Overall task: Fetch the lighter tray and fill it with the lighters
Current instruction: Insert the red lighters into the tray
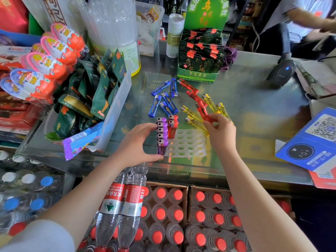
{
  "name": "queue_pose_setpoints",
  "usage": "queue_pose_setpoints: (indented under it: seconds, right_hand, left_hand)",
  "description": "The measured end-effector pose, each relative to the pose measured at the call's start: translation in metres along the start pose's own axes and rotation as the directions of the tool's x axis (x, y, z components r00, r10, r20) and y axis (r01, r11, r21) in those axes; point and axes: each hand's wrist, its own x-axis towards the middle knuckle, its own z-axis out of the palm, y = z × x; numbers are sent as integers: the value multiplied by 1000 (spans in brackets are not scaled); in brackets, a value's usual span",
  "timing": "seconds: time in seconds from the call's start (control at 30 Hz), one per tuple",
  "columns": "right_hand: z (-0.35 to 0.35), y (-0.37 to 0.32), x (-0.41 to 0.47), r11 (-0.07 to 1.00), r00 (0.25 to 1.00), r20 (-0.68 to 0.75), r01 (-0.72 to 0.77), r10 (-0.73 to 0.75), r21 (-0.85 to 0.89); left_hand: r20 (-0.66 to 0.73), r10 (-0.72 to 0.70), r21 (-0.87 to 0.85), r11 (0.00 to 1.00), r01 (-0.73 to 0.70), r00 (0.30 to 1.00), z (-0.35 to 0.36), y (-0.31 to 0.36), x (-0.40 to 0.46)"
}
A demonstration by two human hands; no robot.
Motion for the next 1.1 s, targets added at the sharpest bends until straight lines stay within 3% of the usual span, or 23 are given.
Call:
queue_pose_setpoints:
  seconds: [0.17, 0.27, 0.5, 0.67, 0.87, 1.1]
  right_hand:
    - [6, -27, -39, 923, 970, 236, -38, -58, 383]
    - [19, -27, -52, 878, 955, 284, -66, -82, 475]
    - [33, -24, -57, 975, 968, 152, 181, -200, 126]
    - [36, -24, -58, 965, 956, 133, 259, -261, 28]
    - [37, -23, -61, 969, 964, 96, 245, -248, 36]
    - [43, -18, -63, 892, 903, 120, 428, -413, -148]
  left_hand:
    - [-16, -5, -14, 1000, 5, 1000, -1, 1, 0]
    - [-5, -6, 2, 1000, 6, 1000, 0, 0, 0]
    - [-12, 3, 5, 1000, -3, 1000, -1, 1, 0]
    - [-28, 17, -13, 1000, -18, 999, -1, 2, 0]
    - [-37, 19, -30, 999, -20, 999, 0, 2, -1]
    - [-26, 13, -30, 999, -14, 1000, 1, 0, 0]
